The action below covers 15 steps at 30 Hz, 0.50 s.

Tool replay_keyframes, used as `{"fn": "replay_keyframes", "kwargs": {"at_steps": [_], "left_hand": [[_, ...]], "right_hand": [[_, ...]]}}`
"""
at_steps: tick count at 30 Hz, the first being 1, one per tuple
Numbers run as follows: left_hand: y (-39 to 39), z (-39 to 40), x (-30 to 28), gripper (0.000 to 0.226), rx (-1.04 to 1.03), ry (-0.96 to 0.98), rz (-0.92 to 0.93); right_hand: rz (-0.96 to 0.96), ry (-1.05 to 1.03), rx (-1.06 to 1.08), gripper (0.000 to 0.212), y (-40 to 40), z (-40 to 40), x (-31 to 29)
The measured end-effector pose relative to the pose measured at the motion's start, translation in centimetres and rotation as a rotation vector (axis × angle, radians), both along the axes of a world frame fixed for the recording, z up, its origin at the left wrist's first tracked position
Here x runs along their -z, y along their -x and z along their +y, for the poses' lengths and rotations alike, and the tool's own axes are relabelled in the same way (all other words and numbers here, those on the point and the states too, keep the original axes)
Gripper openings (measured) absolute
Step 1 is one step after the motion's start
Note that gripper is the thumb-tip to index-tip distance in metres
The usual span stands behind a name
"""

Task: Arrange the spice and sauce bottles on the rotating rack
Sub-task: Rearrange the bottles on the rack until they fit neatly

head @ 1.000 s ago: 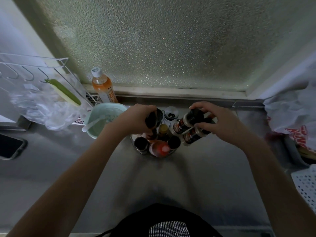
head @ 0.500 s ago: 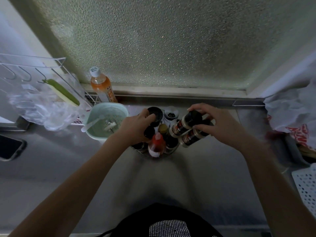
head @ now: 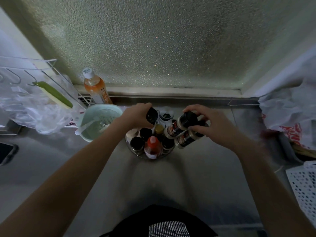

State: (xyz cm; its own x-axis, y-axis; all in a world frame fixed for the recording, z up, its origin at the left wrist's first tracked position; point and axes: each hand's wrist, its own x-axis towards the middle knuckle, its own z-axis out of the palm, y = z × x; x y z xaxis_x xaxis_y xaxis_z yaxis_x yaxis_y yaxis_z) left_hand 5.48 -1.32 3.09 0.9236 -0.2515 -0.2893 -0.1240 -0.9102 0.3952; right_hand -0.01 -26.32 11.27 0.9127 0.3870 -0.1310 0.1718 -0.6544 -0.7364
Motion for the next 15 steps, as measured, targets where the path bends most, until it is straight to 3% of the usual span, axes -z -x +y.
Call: {"fn": "replay_keyframes", "kwargs": {"at_steps": [5,15], "left_hand": [[-1.5,0.4,-0.1,0.053,-0.082,0.116,-0.1],[-3.8,0.0,0.6,0.07,-0.033,0.245,0.018]], "right_hand": [[0.01,0.022,0.007,0.043,0.0,-0.2,0.1],[0.038,0.047,0.049,0.045,0.5,-1.3,1.0]]}}
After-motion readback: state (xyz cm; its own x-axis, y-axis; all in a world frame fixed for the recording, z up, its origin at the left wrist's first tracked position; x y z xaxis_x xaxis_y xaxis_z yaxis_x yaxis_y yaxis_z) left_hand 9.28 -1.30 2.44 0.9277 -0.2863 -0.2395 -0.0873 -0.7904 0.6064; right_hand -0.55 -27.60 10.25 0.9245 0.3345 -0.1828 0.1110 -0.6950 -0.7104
